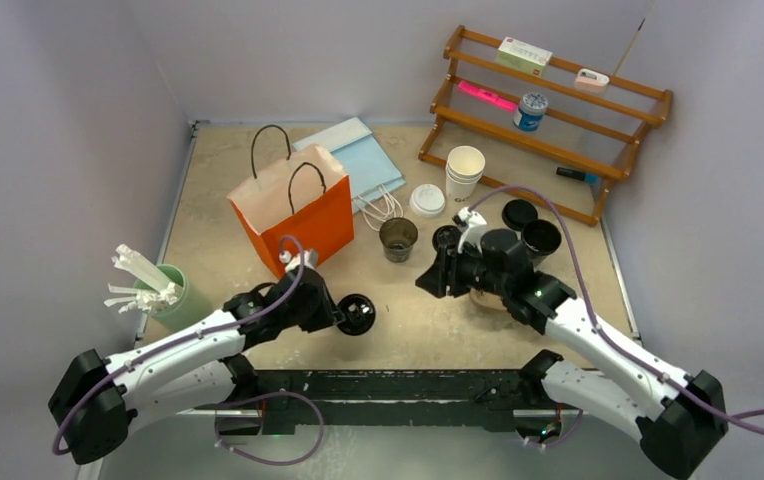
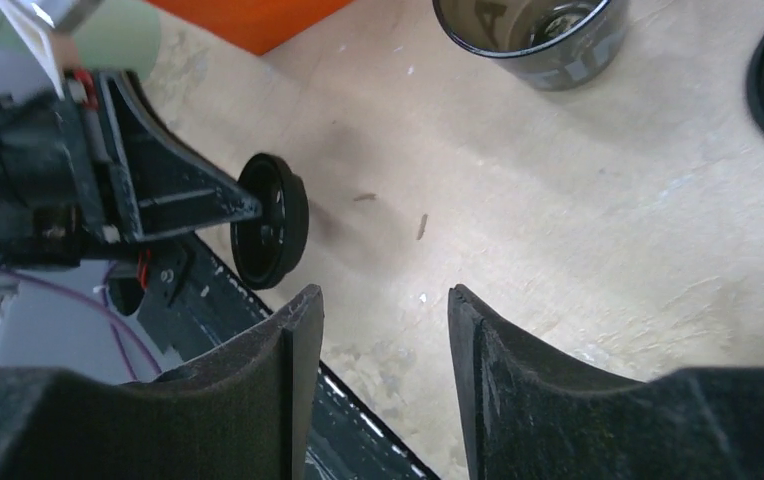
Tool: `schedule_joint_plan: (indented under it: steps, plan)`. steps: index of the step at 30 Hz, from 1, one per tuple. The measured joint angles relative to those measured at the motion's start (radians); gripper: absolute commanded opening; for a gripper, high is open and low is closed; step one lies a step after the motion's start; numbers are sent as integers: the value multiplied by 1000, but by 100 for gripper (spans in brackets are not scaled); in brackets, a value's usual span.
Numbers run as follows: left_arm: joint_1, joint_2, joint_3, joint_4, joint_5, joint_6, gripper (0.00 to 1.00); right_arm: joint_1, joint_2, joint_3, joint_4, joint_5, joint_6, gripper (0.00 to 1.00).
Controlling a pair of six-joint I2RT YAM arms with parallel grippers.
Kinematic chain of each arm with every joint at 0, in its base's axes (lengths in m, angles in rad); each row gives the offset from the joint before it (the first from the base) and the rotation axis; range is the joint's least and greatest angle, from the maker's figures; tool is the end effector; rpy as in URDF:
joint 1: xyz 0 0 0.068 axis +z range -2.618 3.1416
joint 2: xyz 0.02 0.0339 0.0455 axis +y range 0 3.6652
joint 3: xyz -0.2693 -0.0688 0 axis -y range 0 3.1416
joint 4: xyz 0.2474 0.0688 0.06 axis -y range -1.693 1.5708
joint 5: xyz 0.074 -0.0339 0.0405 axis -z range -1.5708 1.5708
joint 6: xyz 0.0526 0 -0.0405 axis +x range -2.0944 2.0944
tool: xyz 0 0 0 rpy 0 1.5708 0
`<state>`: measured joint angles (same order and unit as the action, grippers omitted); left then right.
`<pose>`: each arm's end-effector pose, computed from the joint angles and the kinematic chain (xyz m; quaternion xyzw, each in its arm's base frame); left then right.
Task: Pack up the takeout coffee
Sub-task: Close the cup lid on the coffee cup.
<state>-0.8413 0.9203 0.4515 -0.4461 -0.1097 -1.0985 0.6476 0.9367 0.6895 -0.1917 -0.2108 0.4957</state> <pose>0.1254 -0.1317 0.1695 -0.1387 0.9352 -0.2359 0.2246 0.1756 0.1467 0.2748 -0.1199 0.8327 0.3632 0.4004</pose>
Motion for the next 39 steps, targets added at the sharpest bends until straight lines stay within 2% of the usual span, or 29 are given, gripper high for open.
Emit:
schedule_joint_plan:
  steps: [4,6,9,10,16,20,24,28,39]
  plan:
    - [54,-26,45,108,136,0,16,0,-138,-186,172,-81,70,58]
    - [112,-40,54,179,224,-5,16,0,-185,-249,258,-120,119,70]
    - [194,-44,55,293,346,-28,17,0,-220,-308,409,-170,191,97]
    - [209,-39,55,326,376,-40,17,0,-227,-328,470,-187,216,98]
    - [233,74,55,634,585,-180,16,0,-223,-405,791,-271,262,99]
    - [234,119,57,789,672,-272,17,0,-214,-406,936,-284,233,99]
    - [234,111,105,817,713,-296,18,0,-238,-406,1009,-281,189,98]
    - [234,76,140,826,729,-298,18,0,-260,-372,995,-295,141,99]
    - [235,28,145,813,739,-302,19,0,-144,-280,1066,-454,112,98]
